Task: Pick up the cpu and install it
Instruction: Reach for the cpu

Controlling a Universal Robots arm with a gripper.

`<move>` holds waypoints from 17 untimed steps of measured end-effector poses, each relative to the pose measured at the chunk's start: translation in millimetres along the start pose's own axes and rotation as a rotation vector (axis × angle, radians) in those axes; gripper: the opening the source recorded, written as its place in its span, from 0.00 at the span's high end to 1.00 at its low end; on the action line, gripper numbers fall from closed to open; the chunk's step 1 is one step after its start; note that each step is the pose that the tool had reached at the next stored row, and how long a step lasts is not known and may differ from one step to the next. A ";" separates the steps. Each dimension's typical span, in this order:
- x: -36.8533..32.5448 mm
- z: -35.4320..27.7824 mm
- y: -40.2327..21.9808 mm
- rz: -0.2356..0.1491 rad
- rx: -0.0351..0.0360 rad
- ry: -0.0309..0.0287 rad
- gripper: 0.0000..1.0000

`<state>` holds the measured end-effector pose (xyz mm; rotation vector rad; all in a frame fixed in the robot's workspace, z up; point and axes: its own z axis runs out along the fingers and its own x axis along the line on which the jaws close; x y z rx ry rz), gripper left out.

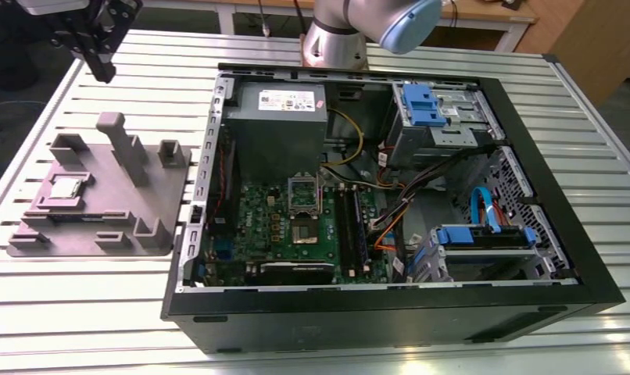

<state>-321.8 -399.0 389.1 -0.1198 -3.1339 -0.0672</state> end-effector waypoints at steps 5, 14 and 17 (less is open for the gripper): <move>2.0 0.0 -0.1 0.000 0.0000 0.0000 0.90; 4.3 0.0 -0.3 0.000 0.0000 -0.0001 0.90; 4.3 0.0 -0.3 0.000 0.0000 0.0000 0.90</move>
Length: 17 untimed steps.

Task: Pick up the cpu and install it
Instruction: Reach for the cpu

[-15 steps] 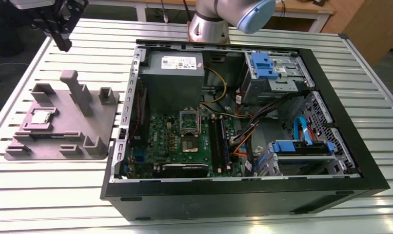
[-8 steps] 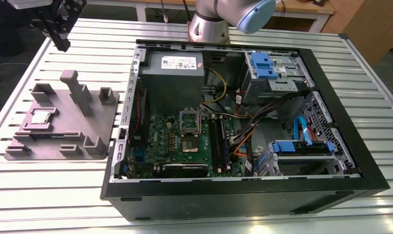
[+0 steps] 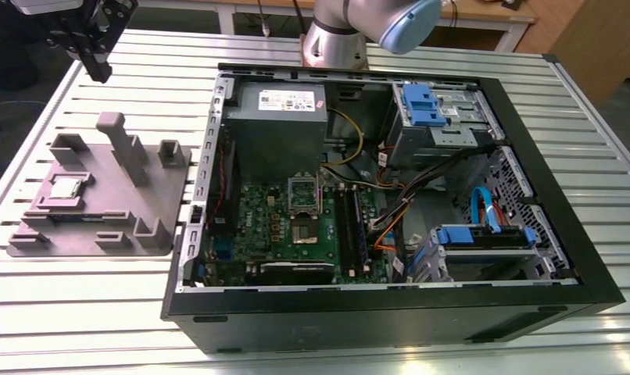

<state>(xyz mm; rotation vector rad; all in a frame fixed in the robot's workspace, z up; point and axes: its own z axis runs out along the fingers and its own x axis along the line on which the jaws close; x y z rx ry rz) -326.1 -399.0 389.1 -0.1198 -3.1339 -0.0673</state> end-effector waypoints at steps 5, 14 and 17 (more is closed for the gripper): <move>0.1 0.0 0.0 0.000 0.0000 0.0000 0.90; 10.2 0.0 -0.8 0.000 0.0000 0.0001 0.90; 12.1 0.1 -0.9 0.000 0.0000 0.0000 0.90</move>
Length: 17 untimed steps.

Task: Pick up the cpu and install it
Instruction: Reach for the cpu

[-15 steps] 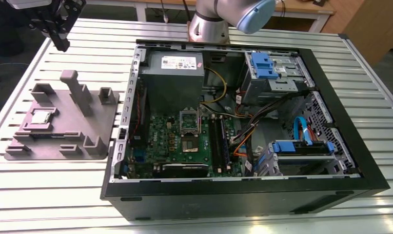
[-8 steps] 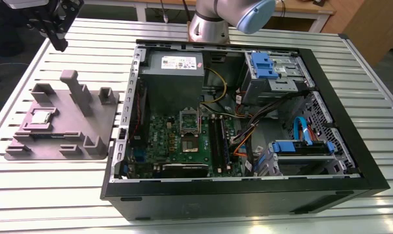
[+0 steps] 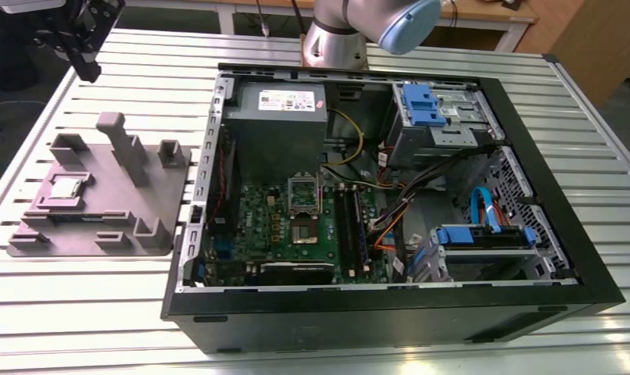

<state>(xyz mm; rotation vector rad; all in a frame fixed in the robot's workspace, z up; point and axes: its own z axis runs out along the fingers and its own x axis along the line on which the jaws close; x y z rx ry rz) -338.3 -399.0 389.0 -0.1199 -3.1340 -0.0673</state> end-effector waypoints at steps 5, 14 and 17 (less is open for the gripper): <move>1.6 0.0 -0.1 0.000 0.0001 0.0001 0.90; 3.9 0.0 -0.3 0.000 0.0000 0.0000 0.90; 4.5 0.1 -0.3 0.000 0.0000 0.0000 0.90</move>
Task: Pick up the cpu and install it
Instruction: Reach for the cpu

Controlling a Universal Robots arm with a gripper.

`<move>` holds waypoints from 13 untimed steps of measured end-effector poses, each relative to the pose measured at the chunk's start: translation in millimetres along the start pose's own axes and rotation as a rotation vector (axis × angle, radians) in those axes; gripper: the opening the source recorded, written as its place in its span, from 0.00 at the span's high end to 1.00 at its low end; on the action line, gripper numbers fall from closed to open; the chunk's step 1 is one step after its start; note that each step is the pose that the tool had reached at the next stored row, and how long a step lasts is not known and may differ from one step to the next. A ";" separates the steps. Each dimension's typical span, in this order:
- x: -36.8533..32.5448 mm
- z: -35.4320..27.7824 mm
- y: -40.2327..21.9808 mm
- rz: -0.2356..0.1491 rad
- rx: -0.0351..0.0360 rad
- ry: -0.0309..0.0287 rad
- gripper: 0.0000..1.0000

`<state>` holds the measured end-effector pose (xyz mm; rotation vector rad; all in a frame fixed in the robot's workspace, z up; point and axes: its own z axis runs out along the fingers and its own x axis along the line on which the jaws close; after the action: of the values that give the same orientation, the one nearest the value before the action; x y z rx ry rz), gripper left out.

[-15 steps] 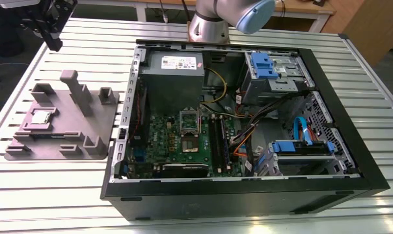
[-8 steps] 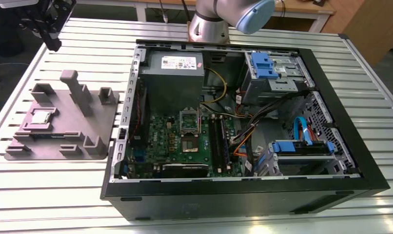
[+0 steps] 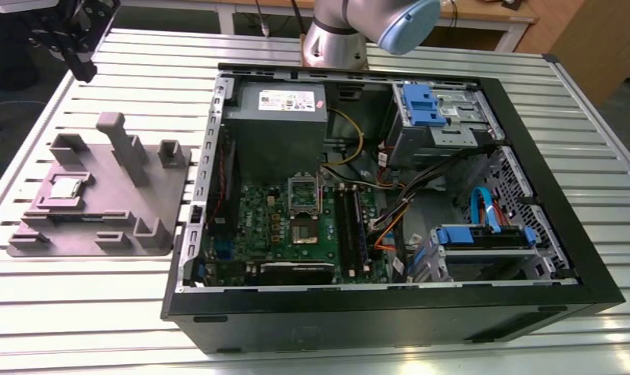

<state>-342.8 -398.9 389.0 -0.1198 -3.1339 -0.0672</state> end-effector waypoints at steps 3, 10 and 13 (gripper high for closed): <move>0.5 0.1 0.0 0.000 0.0000 0.0000 0.90; 4.1 0.4 -0.3 0.000 0.0000 -0.0001 0.90; 6.4 0.6 -0.5 0.000 0.0006 -0.0001 0.90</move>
<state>-349.2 -398.9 388.4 -0.1198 -3.1340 -0.0664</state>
